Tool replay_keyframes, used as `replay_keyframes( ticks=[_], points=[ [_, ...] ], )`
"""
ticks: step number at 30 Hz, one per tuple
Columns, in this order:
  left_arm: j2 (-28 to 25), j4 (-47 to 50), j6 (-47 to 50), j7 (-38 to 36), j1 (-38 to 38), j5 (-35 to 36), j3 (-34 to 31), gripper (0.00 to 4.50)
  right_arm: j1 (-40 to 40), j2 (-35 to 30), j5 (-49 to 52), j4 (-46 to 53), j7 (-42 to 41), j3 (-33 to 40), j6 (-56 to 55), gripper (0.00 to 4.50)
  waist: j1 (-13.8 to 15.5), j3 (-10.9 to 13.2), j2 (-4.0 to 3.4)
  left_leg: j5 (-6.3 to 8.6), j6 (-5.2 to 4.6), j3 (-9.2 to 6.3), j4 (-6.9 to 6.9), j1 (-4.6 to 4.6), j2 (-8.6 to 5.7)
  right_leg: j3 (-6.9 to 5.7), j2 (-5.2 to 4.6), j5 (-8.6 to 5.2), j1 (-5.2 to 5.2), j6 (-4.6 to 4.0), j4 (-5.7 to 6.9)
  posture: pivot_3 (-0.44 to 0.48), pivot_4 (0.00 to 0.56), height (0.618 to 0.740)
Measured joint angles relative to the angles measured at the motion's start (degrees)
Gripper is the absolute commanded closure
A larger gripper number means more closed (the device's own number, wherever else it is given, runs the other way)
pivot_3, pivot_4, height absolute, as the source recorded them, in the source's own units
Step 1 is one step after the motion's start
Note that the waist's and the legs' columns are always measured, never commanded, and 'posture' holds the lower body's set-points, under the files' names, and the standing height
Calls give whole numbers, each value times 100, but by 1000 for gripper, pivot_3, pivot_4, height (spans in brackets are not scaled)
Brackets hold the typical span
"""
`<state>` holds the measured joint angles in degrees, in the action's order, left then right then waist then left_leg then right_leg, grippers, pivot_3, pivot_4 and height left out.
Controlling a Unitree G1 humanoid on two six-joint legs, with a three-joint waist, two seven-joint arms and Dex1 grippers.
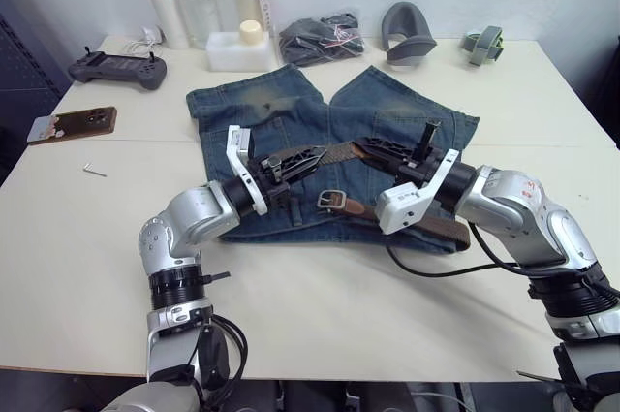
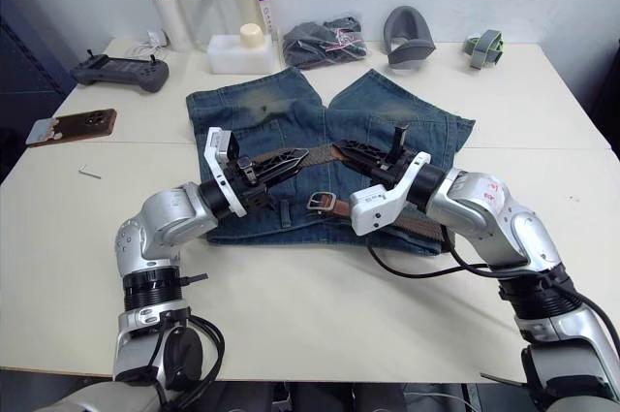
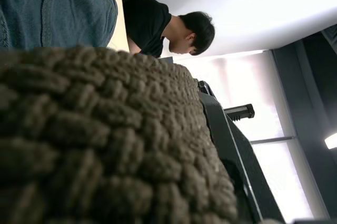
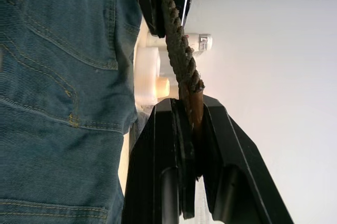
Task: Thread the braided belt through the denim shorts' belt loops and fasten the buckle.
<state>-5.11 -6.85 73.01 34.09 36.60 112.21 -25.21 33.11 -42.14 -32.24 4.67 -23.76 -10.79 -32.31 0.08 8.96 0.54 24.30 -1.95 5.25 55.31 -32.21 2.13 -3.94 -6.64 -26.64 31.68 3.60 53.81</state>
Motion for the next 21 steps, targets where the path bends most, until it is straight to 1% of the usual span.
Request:
replay_keyframes(
  ticks=[2, 3, 4, 6, 7, 8, 9, 10, 12, 13, 14, 16, 18, 20, 21],
  points=[
    [-111, -61, 109, 1, 48, 16, -6, 4500, -36, 34, 240, 9, -146, -4, 52, 3524, -1, 0, 0, 0, 0, -1, 0, 0, 0, 0, 1, 0, 0, 0, 0, 0, 150, 649],
    [-222, -110, 121, 16, 82, 10, -53, 4500, -59, 52, 453, 28, -245, -4, 106, 3216, -7, 0, 0, 0, 0, -1, 0, 0, 0, 0, 1, 0, 0, 0, 0, 0, 150, 649],
    [-390, -195, 133, 18, 110, 10, -147, 4500, -90, 48, 688, 48, -365, -3, 156, 2684, -17, 0, 0, 0, 1, 0, 0, 2, 0, 0, 1, 0, 0, 0, 1, 0, 150, 649],
    [-737, -369, 191, -9, 136, 3, -285, 4500, -150, 12, 1065, 90, -622, -3, 276, 1827, -21, 0, 0, 0, 2, -1, -1, 3, 1, 0, 2, -1, 1, 0, 1, 0, 150, 649],
    [-1008, -517, 293, -82, 137, 2, -316, 4500, -221, -31, 1331, 125, -829, -3, 387, 1279, -17, 0, 0, 0, 3, -4, -1, 3, 1, -1, 3, -1, 0, 0, 1, 0, 150, 649],
    [-1258, -616, 402, -169, 131, 0, -336, 4500, -278, -66, 1597, 155, -1024, -2, 521, 868, -13, 0, 1, 1, 4, -4, -2, 2, 1, -1, 3, -1, 1, -1, 0, 0, 150, 649],
    [-1580, -770, 550, -342, 129, 0, -308, 4500, -320, -90, 1940, 198, -1266, -2, 756, 339, -14, 1, 1, 2, 6, -7, -2, 1, 1, -1, 3, -1, 1, -1, 0, 0, 150, 649],
    [-2085, -954, 781, -596, 119, -3, -250, 4500, -386, -158, 2440, 275, -1600, 22, 1185, 13, -21, 3, 5, 4, 9, -8, -3, 1, 1, -3, 3, -2, 1, -3, -2, 0, 150, 649],
    [-3130, -1324, 1193, -1174, 101, -3, -138, 4500, -514, -312, 3498, 414, -2251, 234, 2350, 13, -23, 3, 4, 6, 13, -12, -7, 3, 2, -7, 3, -7, 0, -12, -5, 0, 150, 649],
    [-3349, -1411, 1276, -1281, 101, -7, -112, 4500, -513, -334, 3713, 439, -2361, 290, 2613, 13, -24, 2, 4, 8, 15, -13, -9, 3, 2, -7, 1, -10, 0, -18, -8, 0, 150, 649],
    [-3848, -1610, 1458, -1592, 96, 4, 51, 4500, -451, -426, 4311, 568, -2669, 385, 3421, 13, -22, 2, 2, 9, 17, -13, -11, 4, 2, -6, -2, -19, -1, -35, -12, 0, 150, 649],
    [-4360, -1833, 1615, -1890, 67, 4, 268, 4500, -303, -614, 4907, 780, -3035, 478, 4330, 13, -21, -1, -3, 13, 18, -18, -14, 6, 2, -6, -5, -22, -3, -41, -20, 0, 150, 649],
    [-4614, -1876, 1648, -2087, -64, 3, 474, 4500, -121, -775, 5303, 989, -3375, 471, 5012, 13, -14, -2, -5, 17, 20, -26, -20, 5, 2, -8, -8, -24, -5, -46, -34, 0, 150, 649],
    [-4600, -1844, 1579, -2191, -310, 1, 607, 4500, 12, -805, 5615, 1120, -3611, 453, 5552, 13, -12, -3, -7, 23, 18, -28, -22, 4, 2, -8, -12, -27, -6, -50, -40, 0, 150, 649],
    [-4503, -1804, 1513, -2233, -441, 0, 658, 4500, 46, -805, 5750, 1156, -3694, 450, 5797, 13, -11, -3, -7, 26, 14, -28, -21, 2, 2, -8, -14, -26, -6, -49, -41, 0, 150, 649]
  ],
)
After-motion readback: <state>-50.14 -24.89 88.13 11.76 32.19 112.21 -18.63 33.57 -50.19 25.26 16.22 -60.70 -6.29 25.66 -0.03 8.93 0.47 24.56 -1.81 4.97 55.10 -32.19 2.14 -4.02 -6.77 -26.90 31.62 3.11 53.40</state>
